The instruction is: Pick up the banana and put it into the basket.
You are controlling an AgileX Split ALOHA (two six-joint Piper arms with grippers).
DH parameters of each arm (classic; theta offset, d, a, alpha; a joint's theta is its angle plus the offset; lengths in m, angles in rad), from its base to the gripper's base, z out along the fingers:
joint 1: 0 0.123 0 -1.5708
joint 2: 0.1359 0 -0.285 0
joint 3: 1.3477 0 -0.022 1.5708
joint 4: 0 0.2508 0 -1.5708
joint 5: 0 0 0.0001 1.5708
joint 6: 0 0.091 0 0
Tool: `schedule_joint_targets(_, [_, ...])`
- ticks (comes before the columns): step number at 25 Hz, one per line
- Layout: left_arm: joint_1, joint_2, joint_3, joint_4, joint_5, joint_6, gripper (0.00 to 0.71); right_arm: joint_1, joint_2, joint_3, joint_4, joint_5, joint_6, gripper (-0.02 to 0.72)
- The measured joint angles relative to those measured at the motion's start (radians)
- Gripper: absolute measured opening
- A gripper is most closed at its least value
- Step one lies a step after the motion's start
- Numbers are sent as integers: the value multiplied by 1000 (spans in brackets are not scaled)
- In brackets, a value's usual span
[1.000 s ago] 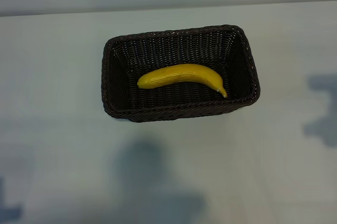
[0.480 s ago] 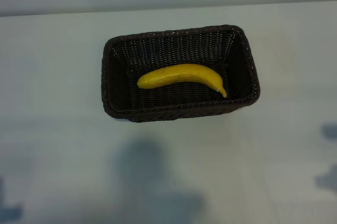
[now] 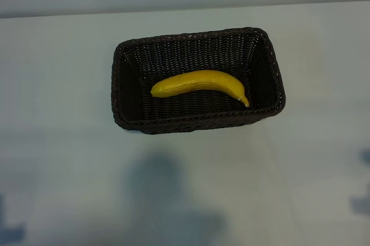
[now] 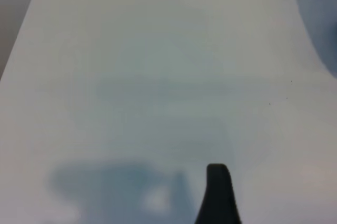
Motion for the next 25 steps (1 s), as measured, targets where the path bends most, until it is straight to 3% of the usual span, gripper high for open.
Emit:
schedule_joint_targets(14, [0,0,0,0,0,0,572,-3,-55,1,0,-7,0,563])
schedule_joint_targets(18, [0,0,0,0,0,0,572,-54,-66,1,1,-8,0,563])
schedule_joint_targets(25, [0,0,0,0,0,0,572,-67,-241,5,2,-8,0,563])
